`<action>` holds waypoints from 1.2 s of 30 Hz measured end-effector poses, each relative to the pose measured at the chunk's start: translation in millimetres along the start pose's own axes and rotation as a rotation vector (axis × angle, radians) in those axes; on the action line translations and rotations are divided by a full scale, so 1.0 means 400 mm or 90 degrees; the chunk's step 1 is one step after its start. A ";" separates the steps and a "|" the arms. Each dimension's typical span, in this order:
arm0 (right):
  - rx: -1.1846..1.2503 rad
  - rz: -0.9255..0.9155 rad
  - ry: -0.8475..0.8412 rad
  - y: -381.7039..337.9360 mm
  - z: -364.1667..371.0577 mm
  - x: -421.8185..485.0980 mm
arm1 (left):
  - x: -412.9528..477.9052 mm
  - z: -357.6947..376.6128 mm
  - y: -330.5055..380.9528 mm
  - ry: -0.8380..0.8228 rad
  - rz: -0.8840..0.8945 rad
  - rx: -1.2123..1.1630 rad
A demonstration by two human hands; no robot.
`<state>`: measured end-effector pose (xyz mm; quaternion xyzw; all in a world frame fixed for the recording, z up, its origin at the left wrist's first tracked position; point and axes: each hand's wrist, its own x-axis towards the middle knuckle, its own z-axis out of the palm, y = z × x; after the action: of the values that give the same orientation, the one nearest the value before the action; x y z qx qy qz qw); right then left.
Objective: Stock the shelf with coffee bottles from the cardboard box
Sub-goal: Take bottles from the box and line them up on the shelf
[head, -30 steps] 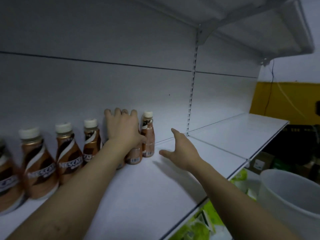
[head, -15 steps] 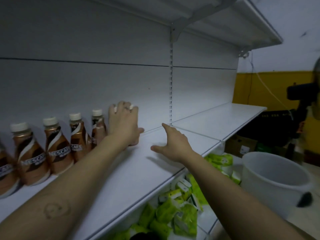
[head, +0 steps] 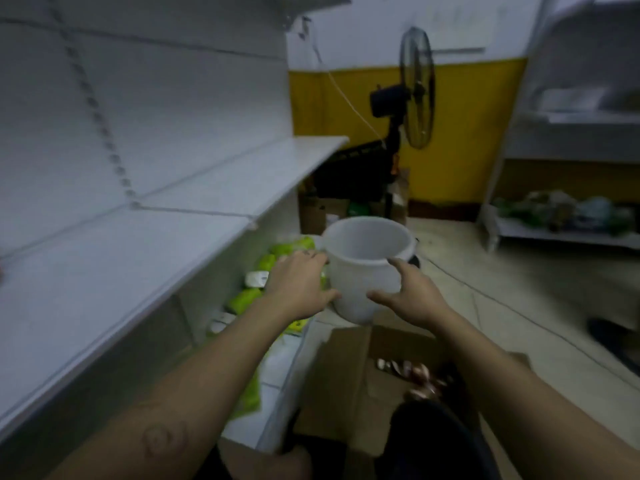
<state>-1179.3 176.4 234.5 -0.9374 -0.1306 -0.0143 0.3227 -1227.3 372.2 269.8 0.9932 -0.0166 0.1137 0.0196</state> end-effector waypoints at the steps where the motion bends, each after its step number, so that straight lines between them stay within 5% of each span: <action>1: -0.003 0.033 -0.001 0.062 -0.001 0.000 | 0.024 0.051 0.036 -0.027 0.011 -0.024; 11: 0.020 0.342 -0.149 0.585 0.150 -0.001 | 0.183 0.591 0.252 -0.371 0.009 -0.179; 17: 0.081 0.483 -0.284 0.751 0.356 0.063 | 0.215 0.890 0.260 -0.527 -0.061 -0.211; 23: 0.228 0.590 -0.285 0.867 0.528 0.134 | 0.262 1.122 0.258 -0.616 -0.058 -0.194; 36: 0.319 0.744 -0.119 1.037 0.753 0.180 | 0.406 1.390 0.375 -0.426 0.034 -0.249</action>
<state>-1021.6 62.4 -245.2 -0.7474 0.3749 0.2768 0.4735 -949.8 194.2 -229.5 0.9521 -0.0692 -0.2215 0.1992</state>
